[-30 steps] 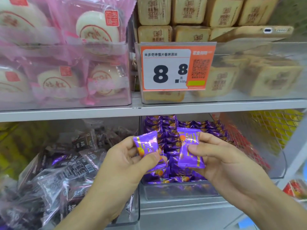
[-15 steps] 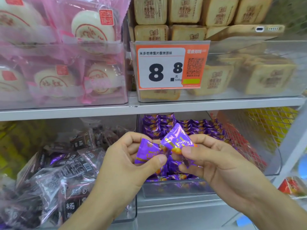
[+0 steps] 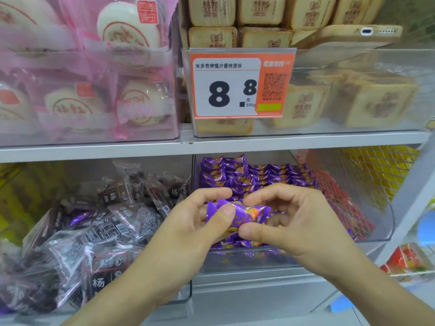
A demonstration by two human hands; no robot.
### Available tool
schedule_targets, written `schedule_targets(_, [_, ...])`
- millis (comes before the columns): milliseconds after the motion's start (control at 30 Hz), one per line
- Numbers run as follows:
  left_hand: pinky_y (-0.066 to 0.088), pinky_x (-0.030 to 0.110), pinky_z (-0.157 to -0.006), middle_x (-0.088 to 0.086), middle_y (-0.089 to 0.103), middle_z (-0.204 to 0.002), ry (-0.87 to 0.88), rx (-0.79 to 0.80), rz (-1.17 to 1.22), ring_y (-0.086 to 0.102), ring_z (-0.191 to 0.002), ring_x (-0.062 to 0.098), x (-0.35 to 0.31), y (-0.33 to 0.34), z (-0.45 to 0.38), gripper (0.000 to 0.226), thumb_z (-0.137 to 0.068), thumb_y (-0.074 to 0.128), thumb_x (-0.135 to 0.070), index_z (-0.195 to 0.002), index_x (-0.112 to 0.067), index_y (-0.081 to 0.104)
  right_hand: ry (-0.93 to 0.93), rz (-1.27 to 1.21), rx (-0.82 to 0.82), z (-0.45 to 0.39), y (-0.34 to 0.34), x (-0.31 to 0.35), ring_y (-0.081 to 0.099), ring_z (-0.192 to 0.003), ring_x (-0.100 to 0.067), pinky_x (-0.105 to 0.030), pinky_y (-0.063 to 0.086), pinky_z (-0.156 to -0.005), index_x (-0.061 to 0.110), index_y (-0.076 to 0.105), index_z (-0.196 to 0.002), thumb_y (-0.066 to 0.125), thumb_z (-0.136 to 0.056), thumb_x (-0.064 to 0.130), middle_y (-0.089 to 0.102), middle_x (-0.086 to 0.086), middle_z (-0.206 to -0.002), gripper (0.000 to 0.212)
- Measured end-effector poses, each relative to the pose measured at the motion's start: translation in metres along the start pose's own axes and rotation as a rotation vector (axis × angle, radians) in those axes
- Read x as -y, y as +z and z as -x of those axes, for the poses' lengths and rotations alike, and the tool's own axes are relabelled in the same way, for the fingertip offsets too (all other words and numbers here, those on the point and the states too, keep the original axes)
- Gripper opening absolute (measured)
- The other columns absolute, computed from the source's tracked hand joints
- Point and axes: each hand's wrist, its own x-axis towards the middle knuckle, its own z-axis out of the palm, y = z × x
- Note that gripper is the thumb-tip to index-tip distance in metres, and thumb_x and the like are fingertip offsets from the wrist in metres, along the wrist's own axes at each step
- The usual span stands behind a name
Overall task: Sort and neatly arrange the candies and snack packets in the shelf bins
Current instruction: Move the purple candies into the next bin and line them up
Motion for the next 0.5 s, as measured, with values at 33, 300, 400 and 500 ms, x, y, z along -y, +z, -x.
schedule_targets(33, [0.053, 0.032, -0.097, 0.007, 0.074, -0.111, 0.013, 0.025, -0.015, 0.071, -0.104, 0.023, 0.001, -0.001, 0.0, 0.038, -0.09, 0.065, -0.03, -0.124, -0.016, 0.056, -0.024, 0.027, 0.005, -0.001, 0.0, -0.001, 0.047, -0.051, -0.033, -0.045, 0.048, -0.051, 0.027, 0.076, -0.084, 0.09, -0.046, 0.027, 0.075, -0.006, -0.083, 0.041])
schedule_targets(300, [0.054, 0.028, -0.09, -0.005, 0.069, -0.123, 0.203, 0.105, -0.213, 0.069, -0.107, 0.017, 0.005, -0.006, 0.004, 0.036, -0.089, 0.051, -0.02, -0.125, -0.017, 0.05, 0.057, 0.087, 0.182, -0.005, -0.006, -0.009, 0.068, -0.086, -0.013, -0.052, 0.06, -0.07, 0.036, 0.06, -0.125, 0.096, -0.047, 0.031, 0.065, 0.012, -0.119, 0.087])
schedule_targets(400, [0.05, 0.034, -0.1, -0.014, 0.061, -0.127, 0.337, 0.006, -0.438, 0.061, -0.118, 0.011, 0.01, -0.006, 0.004, 0.029, -0.093, 0.052, -0.027, -0.121, -0.025, 0.058, 0.03, 0.043, 0.204, -0.004, -0.005, -0.01, 0.071, -0.081, -0.019, -0.053, 0.06, -0.075, 0.023, 0.065, -0.123, 0.093, -0.055, 0.016, 0.073, 0.002, -0.11, 0.074])
schedule_targets(500, [0.047, 0.021, -0.094, -0.021, 0.054, -0.119, 0.466, -0.121, -0.719, 0.058, -0.113, 0.007, 0.01, -0.011, -0.001, 0.029, -0.092, 0.055, -0.034, -0.12, -0.032, 0.065, -0.058, 0.097, 0.142, -0.005, -0.007, -0.011, 0.073, -0.086, -0.025, -0.044, 0.062, -0.077, 0.022, 0.07, -0.111, 0.093, -0.057, 0.022, 0.076, -0.001, -0.097, 0.059])
